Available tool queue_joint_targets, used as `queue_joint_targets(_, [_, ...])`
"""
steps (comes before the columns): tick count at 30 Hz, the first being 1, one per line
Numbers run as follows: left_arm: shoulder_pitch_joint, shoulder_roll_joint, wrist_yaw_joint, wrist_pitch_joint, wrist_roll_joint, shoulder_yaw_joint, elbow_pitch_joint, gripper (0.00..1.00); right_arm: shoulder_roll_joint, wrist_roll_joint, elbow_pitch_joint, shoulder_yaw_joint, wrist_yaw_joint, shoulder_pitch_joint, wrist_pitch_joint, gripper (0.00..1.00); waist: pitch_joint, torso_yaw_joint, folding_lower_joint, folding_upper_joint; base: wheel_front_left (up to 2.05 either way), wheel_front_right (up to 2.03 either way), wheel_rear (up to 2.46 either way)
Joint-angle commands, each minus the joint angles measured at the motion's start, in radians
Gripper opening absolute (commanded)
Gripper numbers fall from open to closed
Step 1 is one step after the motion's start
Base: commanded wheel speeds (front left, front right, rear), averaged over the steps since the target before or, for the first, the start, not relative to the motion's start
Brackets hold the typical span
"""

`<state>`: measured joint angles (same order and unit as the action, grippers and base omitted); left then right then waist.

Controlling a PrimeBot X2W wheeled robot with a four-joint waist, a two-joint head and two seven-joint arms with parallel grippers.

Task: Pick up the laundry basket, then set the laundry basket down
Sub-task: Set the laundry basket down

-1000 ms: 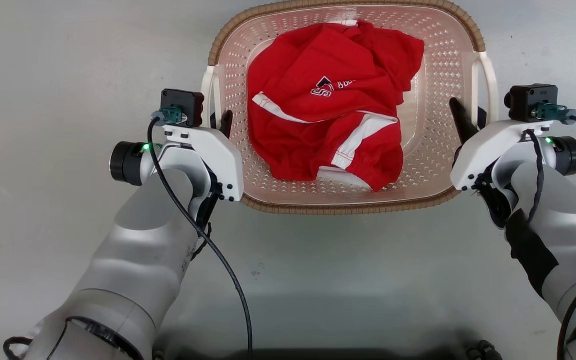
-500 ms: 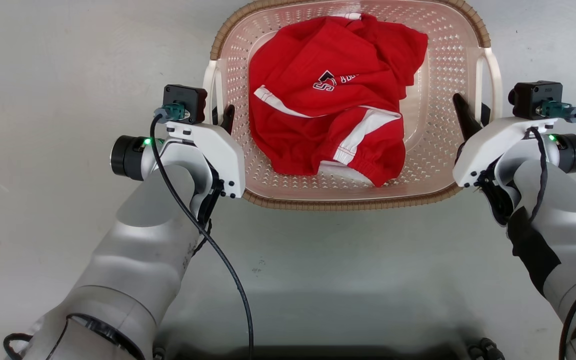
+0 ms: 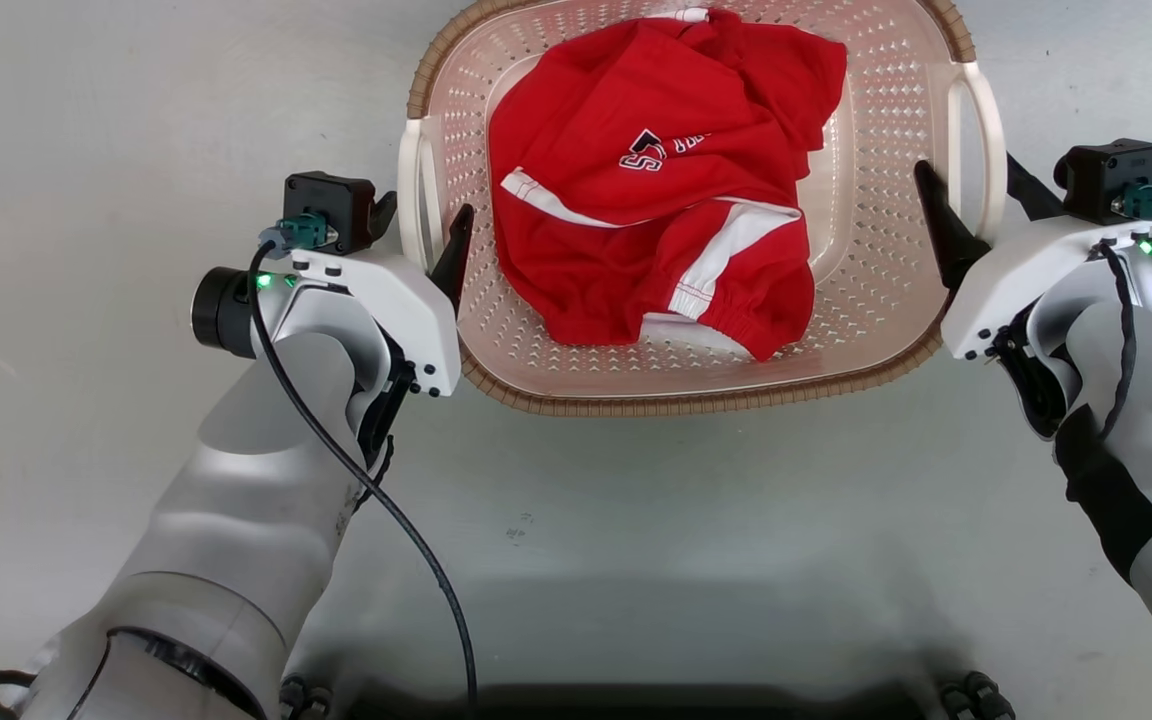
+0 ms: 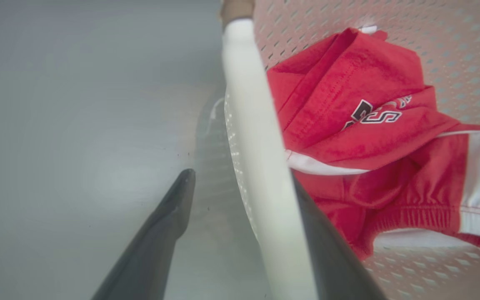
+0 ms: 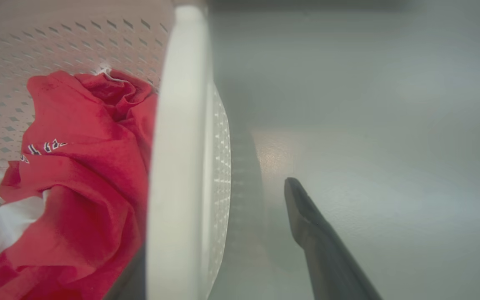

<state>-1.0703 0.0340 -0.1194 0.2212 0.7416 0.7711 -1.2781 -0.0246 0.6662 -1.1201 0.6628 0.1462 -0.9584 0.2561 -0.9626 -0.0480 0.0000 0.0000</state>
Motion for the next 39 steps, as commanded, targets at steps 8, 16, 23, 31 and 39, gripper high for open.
queue_joint_targets(8, [0.001, 0.061, -0.009, 0.036, 0.005, -0.004, 0.01, 1.0, -0.026, 0.012, 0.043, 0.037, -0.016, 0.08, 0.006, 1.0, -0.003, -0.005, 0.0, 0.0, 0.0, 0.0, 0.0])
queue_joint_targets(16, [0.016, 0.078, -0.011, 0.04, 0.023, 0.007, 0.092, 1.0, -0.027, 0.044, 0.075, 0.081, -0.016, 0.08, 0.006, 1.0, -0.002, -0.006, 0.0, 0.0, 0.0, 0.0, 0.0])
queue_joint_targets(23, [0.033, 0.086, -0.011, 0.04, 0.042, 0.01, 0.13, 1.0, -0.038, 0.068, 0.108, 0.109, -0.016, 0.081, 0.006, 1.0, 0.007, -0.008, 0.0, 0.0, 0.0, 0.0, 0.0])
queue_joint_targets(31, [0.049, 0.087, -0.011, 0.04, 0.06, 0.02, 0.145, 1.0, -0.048, 0.095, 0.126, 0.132, -0.016, 0.082, 0.006, 1.0, 0.024, -0.01, 0.0, 0.0, 0.0, 0.0, 0.0])
queue_joint_targets(39, [0.064, 0.093, -0.011, 0.041, 0.077, 0.017, 0.152, 1.0, -0.056, 0.107, 0.128, 0.139, -0.016, 0.08, 0.006, 1.0, 0.055, -0.012, 0.0, 0.0, 0.0, 0.0, 0.0])
